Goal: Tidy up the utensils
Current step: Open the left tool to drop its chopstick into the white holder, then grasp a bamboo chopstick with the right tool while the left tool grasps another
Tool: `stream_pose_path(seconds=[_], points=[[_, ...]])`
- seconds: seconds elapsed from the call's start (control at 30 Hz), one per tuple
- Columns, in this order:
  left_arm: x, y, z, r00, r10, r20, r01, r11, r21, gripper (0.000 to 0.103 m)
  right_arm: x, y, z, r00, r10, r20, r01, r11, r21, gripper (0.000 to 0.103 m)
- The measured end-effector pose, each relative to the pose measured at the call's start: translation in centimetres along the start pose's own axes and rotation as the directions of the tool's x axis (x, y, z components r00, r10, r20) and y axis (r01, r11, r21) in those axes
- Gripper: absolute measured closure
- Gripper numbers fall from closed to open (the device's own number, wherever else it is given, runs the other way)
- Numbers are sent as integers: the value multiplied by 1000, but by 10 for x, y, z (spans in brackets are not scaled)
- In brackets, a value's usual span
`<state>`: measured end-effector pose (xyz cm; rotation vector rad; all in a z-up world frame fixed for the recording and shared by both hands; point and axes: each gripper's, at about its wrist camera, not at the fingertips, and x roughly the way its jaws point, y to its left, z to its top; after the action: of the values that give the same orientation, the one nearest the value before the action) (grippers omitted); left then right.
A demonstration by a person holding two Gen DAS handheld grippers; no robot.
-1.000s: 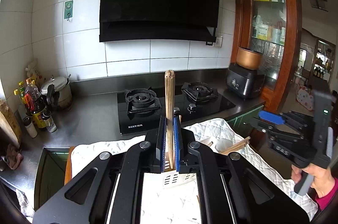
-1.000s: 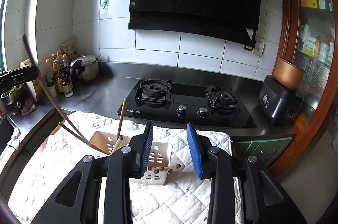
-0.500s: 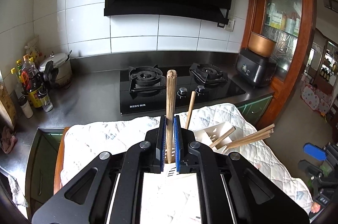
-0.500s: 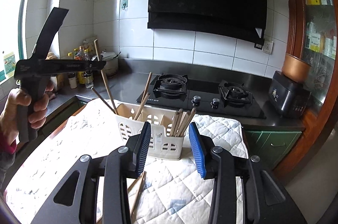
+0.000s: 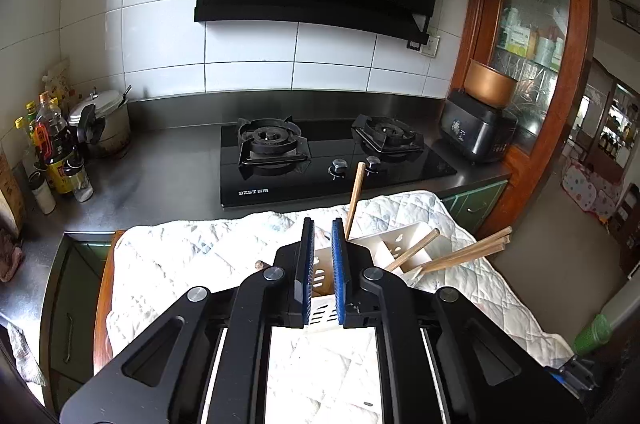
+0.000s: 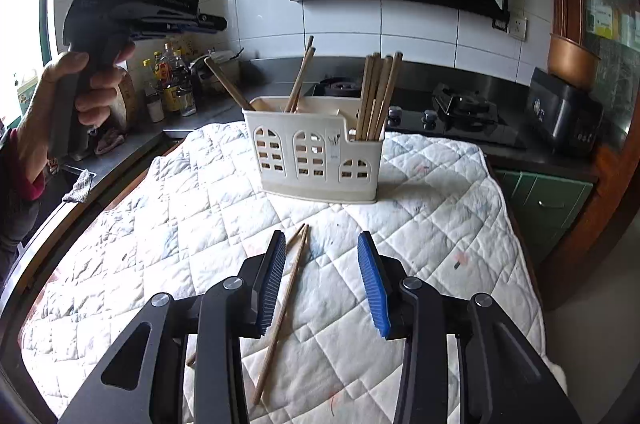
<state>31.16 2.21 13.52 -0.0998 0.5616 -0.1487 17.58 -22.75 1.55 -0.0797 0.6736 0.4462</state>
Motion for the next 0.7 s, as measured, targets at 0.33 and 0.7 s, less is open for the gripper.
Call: stream_pose_path(seconds=[0.33,0.7], points=[[-61,-3,-40,998,-27,59,25,999,25,73,27,18,-54,993,41,-113,-35,998,57,70],[-95,15,-121,999,-33,22,34,999,-18,65,55,35,-83,975,34,-219,-14,996,93,77]])
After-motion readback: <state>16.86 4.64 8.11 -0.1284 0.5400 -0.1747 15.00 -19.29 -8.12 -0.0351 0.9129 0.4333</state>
